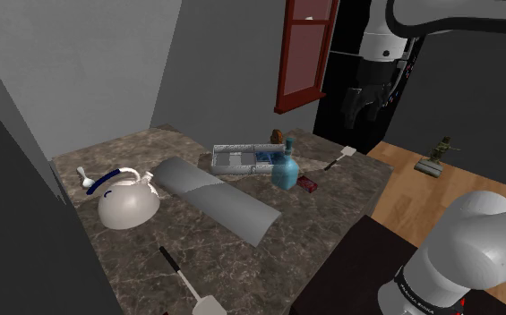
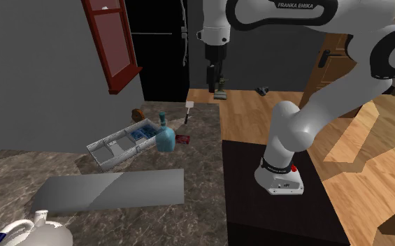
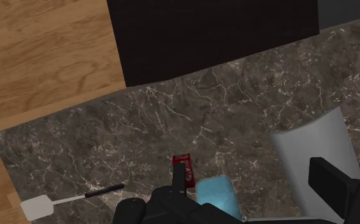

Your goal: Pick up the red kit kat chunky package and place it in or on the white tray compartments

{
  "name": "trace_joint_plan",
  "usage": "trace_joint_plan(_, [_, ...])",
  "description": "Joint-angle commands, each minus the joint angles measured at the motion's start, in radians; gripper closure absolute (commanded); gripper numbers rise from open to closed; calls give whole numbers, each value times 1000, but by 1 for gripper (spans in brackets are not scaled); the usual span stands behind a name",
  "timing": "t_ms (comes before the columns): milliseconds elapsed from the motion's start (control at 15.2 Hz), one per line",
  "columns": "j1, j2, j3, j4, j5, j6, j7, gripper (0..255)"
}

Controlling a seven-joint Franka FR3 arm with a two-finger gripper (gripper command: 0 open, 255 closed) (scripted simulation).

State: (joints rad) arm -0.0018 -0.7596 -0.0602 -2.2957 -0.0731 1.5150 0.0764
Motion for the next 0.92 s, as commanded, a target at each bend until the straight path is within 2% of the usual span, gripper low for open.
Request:
trace_joint_plan(0, [0, 0, 0, 0, 0, 0, 0, 0])
trace_joint_plan(396, [-8, 80, -49, -125, -21, 213, -37, 0])
trace_joint_plan(858, [-12, 246, -108, -207, -33, 471, -84, 0])
